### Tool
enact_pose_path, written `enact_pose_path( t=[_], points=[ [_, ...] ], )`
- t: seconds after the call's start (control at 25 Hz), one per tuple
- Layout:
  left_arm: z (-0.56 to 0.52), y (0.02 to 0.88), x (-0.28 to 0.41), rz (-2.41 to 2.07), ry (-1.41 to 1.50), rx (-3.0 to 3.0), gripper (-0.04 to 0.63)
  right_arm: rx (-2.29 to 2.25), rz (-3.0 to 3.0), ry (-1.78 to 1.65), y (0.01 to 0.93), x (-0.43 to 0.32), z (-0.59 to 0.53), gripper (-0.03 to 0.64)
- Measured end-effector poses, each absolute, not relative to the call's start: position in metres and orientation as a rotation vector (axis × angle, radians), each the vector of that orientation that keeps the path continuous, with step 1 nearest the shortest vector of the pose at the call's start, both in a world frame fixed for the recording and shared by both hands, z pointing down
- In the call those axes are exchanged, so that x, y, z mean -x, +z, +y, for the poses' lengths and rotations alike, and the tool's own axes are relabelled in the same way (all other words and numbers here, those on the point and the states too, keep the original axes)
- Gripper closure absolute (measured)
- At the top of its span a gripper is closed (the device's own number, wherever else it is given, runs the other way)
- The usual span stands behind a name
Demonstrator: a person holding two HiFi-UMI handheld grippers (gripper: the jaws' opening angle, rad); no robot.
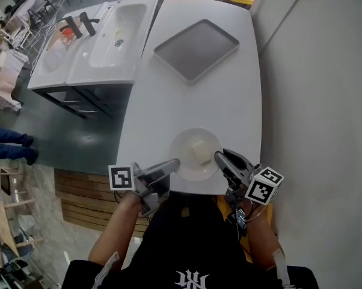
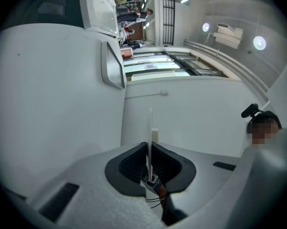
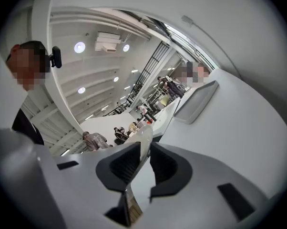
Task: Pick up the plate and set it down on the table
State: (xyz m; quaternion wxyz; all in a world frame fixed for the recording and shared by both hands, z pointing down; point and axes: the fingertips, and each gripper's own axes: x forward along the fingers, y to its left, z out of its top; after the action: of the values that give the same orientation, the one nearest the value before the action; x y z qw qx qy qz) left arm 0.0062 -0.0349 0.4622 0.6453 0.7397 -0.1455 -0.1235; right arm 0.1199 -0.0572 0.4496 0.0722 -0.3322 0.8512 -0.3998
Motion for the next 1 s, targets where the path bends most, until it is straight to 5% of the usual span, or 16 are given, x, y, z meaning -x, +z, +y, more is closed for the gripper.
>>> enact_pose_path(
  t=[1.0],
  points=[
    [-0.126, 0.568, -0.029, -0.626, 0.221, -1.893, 0.555, 0.977, 2.262, -1.703, 0.563, -0.144, -0.153, 0.598]
  ],
)
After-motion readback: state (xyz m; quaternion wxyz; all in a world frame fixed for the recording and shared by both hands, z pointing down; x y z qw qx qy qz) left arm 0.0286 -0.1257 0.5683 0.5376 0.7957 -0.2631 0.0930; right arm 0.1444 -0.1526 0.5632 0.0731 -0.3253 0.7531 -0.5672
